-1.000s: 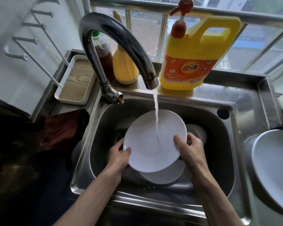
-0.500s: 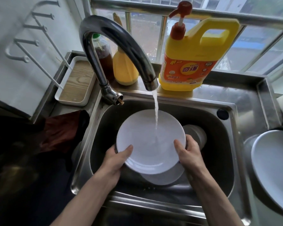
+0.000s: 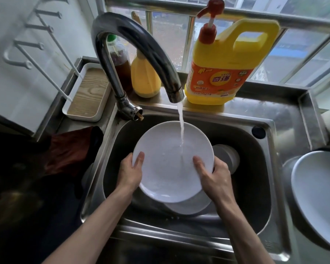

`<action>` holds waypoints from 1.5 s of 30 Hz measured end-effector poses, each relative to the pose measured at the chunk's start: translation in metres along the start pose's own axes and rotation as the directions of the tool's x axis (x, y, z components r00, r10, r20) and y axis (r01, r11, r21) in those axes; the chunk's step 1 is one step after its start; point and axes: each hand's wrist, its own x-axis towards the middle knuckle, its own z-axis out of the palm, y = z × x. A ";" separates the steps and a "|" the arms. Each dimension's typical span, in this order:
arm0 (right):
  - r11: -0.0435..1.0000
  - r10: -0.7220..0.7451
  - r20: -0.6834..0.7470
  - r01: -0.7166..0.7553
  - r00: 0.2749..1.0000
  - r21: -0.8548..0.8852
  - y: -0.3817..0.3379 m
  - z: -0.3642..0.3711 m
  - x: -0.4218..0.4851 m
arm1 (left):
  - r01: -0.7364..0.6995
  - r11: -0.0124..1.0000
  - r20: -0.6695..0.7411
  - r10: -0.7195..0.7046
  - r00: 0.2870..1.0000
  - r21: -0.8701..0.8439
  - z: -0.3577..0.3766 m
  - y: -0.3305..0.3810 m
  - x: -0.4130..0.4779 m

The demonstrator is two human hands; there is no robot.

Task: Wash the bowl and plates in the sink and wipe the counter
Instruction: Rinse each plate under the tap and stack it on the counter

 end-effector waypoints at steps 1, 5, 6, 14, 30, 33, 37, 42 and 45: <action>0.999 -0.025 -0.018 0.024 1.000 -0.026 -0.003 0.003 -0.003 | 0.011 0.999 -0.021 -0.011 1.000 0.032 0.004 -0.001 0.001; 0.988 -0.111 -0.059 0.104 0.992 -0.110 -0.014 0.007 -0.012 | -0.007 0.963 -0.081 0.030 0.996 0.269 0.020 -0.008 -0.002; 0.986 -0.127 -0.063 0.119 0.990 -0.116 -0.015 0.007 -0.015 | -0.030 0.946 -0.090 0.062 0.994 0.324 0.024 -0.009 -0.005; 0.994 -0.096 -0.044 0.094 0.994 -0.048 -0.007 0.004 -0.018 | -0.241 0.707 0.041 0.287 0.957 0.665 0.040 -0.007 -0.006; 0.491 -0.709 0.285 0.741 0.646 -0.458 0.008 0.027 -0.030 | 0.340 0.703 0.201 -0.276 0.940 -0.625 0.015 0.040 -0.038; 0.693 -0.515 0.414 0.649 0.751 -0.316 0.012 0.014 -0.032 | 0.301 0.708 0.194 -0.230 0.954 -0.638 0.006 0.030 -0.033; 0.919 -0.342 0.149 0.363 0.928 -0.155 0.016 0.001 -0.022 | 0.317 0.694 0.284 -0.166 0.944 -0.647 -0.007 0.024 -0.029; 0.988 0.136 0.041 -0.139 0.990 0.063 0.014 0.003 0.001 | 0.327 0.705 0.343 -0.126 0.931 -0.629 -0.014 0.014 -0.029; 0.864 0.254 0.124 -0.283 0.959 0.417 0.002 0.004 0.011 | 0.337 0.715 0.360 -0.127 0.924 -0.612 -0.016 0.009 -0.026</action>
